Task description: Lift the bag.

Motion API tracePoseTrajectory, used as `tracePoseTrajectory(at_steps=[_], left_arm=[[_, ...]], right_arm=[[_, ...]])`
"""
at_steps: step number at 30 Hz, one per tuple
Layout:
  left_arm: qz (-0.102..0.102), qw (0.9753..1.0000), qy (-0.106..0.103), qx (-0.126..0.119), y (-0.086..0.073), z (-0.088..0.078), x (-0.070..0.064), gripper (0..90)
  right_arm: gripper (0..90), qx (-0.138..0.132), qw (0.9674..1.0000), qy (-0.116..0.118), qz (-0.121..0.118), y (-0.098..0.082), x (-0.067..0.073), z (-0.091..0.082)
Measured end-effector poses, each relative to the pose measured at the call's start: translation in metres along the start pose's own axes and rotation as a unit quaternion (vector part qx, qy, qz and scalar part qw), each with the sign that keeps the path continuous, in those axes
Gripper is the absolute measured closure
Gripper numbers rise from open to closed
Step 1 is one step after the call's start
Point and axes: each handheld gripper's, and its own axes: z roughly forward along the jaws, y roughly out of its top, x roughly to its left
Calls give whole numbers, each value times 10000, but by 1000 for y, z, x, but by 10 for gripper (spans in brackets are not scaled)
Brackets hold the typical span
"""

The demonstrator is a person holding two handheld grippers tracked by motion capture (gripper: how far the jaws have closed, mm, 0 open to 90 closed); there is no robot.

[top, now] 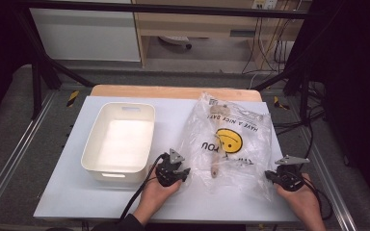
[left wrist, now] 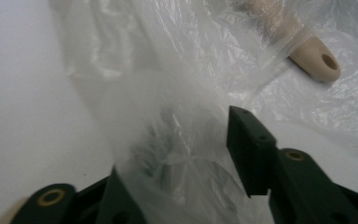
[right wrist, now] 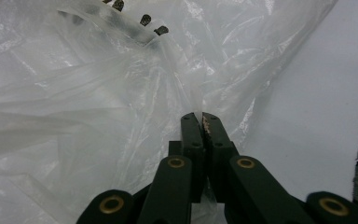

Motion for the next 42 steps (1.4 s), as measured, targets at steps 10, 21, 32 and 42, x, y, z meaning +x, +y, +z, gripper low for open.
tracePoseTrajectory(at_steps=[10,21,32,42], left_arm=[[50,10000,18,-82,-3,0,2,752],[47,9999,-10,-129,-5,0,3,760],[58,9998,-18,-175,-6,0,4,761],[69,9998,-21,-178,-6,0,4,760]], right_arm=[[495,-506,9981,59,351,3,7,-17],[139,-547,9956,-350,673,0,3,-17],[74,-208,9988,-160,423,-24,25,-10],[60,-192,9996,-52,187,-32,37,-8]])
